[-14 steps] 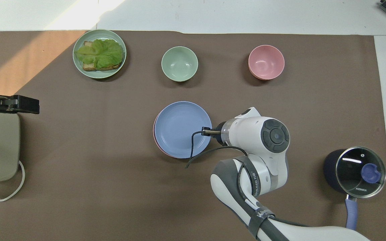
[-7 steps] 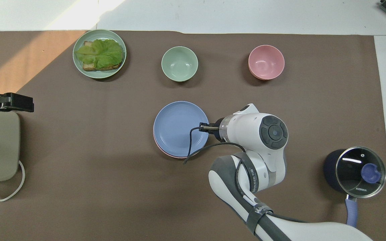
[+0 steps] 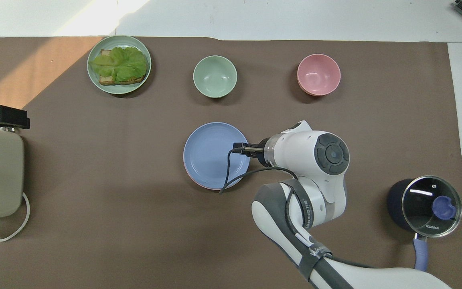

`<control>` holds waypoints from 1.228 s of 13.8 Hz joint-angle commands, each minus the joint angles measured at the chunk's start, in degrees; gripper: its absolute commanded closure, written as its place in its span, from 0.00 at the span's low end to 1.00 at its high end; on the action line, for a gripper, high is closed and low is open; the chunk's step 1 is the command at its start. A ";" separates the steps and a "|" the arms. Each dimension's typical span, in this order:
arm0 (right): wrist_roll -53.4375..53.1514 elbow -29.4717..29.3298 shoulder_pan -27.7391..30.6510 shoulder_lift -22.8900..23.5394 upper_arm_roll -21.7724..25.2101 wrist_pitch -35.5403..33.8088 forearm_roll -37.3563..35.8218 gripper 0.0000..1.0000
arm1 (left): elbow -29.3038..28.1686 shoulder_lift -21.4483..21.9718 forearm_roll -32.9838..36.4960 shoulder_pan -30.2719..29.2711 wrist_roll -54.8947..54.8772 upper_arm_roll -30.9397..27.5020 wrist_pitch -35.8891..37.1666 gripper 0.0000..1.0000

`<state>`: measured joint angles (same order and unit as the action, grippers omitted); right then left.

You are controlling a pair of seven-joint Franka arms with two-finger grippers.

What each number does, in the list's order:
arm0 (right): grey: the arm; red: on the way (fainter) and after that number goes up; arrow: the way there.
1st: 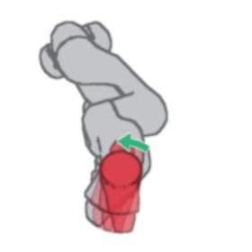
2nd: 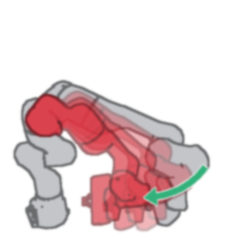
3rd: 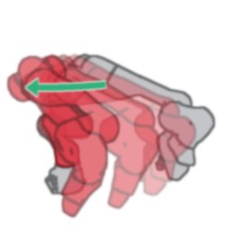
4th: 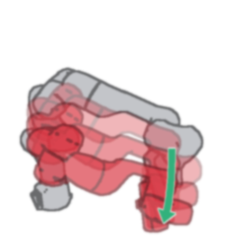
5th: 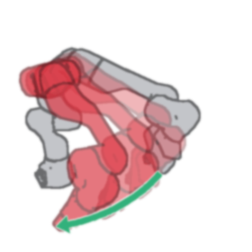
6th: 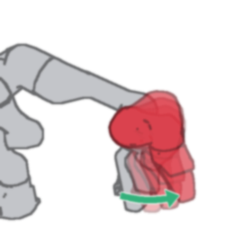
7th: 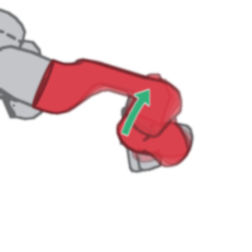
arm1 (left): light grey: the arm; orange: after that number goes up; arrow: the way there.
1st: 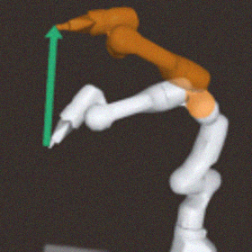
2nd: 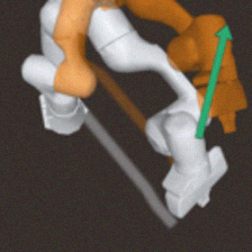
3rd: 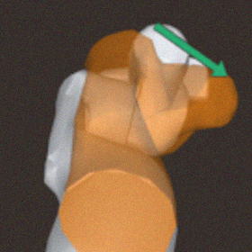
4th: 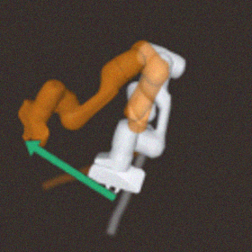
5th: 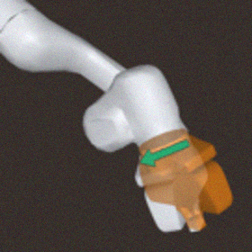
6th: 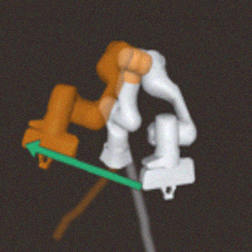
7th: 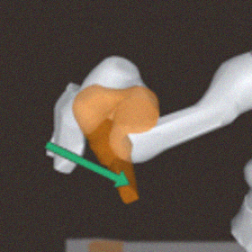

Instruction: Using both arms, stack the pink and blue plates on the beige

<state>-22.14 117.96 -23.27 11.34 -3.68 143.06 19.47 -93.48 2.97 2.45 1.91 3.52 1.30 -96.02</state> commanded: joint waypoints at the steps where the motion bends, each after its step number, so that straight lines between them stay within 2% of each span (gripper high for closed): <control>1: -0.37 -0.09 5.40 -5.17 0.17 -6.02 -2.22 0.00 | 1.02 -0.33 -0.43 0.11 -0.62 -0.33 1.01 0.00; 4: 0.07 -1.32 12.61 -9.40 0.17 -13.83 -13.63 0.00 | 1.02 -0.24 -0.43 0.11 -0.62 -0.33 1.01 0.00; 6: 1.82 -4.47 17.71 -10.98 0.08 -20.33 -18.75 0.00 | 1.02 -0.24 -0.43 0.11 -0.62 -0.33 1.01 0.00; 12: 14.82 -20.90 28.44 -11.43 0.26 -42.74 -19.30 0.00 | 1.02 -0.24 -0.43 0.11 -0.62 -0.33 1.01 0.00; 14: 15.98 -25.03 29.59 -11.17 0.52 -47.94 -19.39 0.00 | 1.02 -0.24 -0.43 0.11 -0.62 -0.33 1.01 0.00; 17: 16.07 -29.09 29.25 -10.90 -0.18 -54.18 -23.42 0.00 | 1.02 -0.24 -0.43 0.11 -0.62 -0.33 1.01 0.00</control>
<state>-7.01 92.25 5.90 -0.94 -2.82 92.46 -1.33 -93.48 2.97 2.45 1.91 3.52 1.30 -96.02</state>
